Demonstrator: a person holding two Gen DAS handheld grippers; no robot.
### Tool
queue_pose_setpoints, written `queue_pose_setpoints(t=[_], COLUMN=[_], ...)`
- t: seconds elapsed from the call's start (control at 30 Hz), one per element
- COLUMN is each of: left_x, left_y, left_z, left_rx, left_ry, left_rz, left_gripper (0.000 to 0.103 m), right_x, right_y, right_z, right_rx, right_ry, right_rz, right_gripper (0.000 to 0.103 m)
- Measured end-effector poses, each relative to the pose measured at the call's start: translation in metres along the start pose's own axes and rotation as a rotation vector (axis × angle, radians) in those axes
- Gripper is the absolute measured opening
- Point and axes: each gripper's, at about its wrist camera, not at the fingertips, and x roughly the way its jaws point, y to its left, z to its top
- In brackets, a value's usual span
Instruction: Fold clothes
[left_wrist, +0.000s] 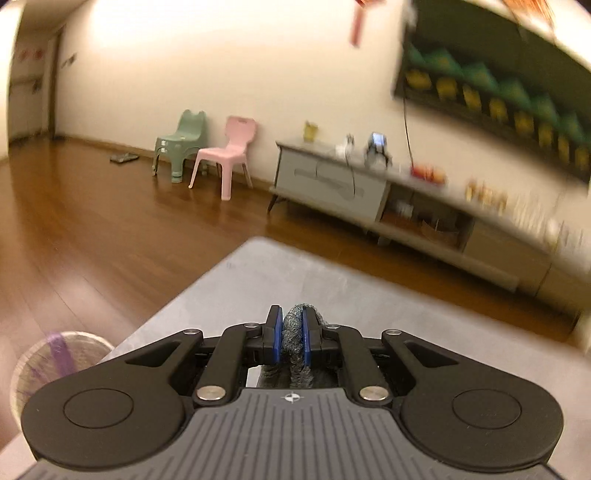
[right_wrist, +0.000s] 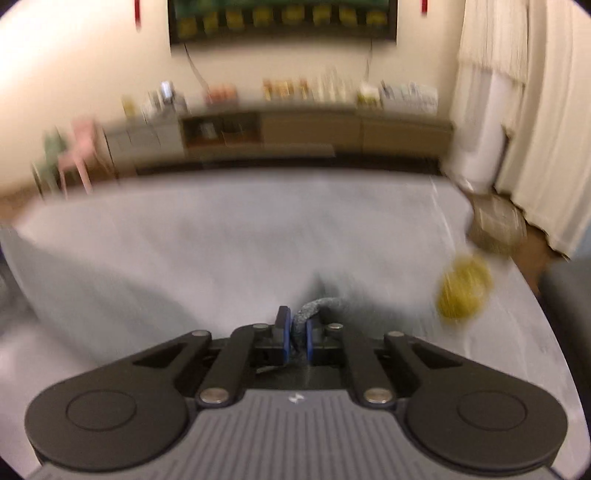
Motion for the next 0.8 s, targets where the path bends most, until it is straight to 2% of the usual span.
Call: queue_pose_setpoints(t=[0.07,0.13,0.23,0.3,0.33,0.37,0.4,0.5,0.57,0.7,0.77,0.8], left_x=[0.005,0.021,0.056,0.079,0.090,0.098,0.105,0.105,0.092,0.053,0.024,0.008], left_y=[0.005,0.003,-0.004,-0.008,-0.010,-0.010,-0.009,-0.005,-0.004,0.005,0.006,0.004], left_z=[0.017,0.027,0.025,0.016,0.009,0.004,-0.001,0.000,0.006,0.013,0.008,0.002], left_rx=[-0.042,-0.050,-0.076,-0.070,-0.052,-0.040,-0.033,-0.015,0.018,0.020,0.027,0.063], left_ry=[-0.017,-0.010,0.022,0.064,0.095,0.124,0.151,0.186,0.162,0.139,0.146,0.148], left_rz=[0.013,0.030,0.044,0.079,0.106,0.120,0.125,0.104,0.097,0.052,-0.014,-0.044], left_gripper=[0.011,0.011,0.011,0.011,0.012,0.012,0.014,0.031,0.059,0.064,0.078,0.082], right_x=[0.007,0.033,0.106,0.158,0.184,0.210,0.226,0.215,0.208,0.147,0.108,0.092], right_y=[-0.006,-0.019,-0.022,-0.022,-0.023,-0.023,-0.023,-0.028,-0.031,-0.021,-0.015,-0.015], right_z=[0.035,0.077,0.109,0.125,0.133,0.141,0.141,0.102,0.075,0.011,-0.018,-0.031], right_rx=[0.034,0.072,0.133,0.172,0.191,0.211,0.228,0.271,0.299,0.289,0.282,0.283], right_ry=[-0.060,-0.099,-0.064,-0.029,-0.012,0.005,0.019,0.040,0.054,0.081,0.068,0.061], right_rz=[0.013,-0.005,-0.046,-0.073,-0.087,-0.101,-0.105,-0.066,-0.040,0.058,0.102,0.106], right_gripper=[0.007,0.007,0.007,0.010,0.020,0.038,0.044,0.050,0.054,0.060,0.073,0.077])
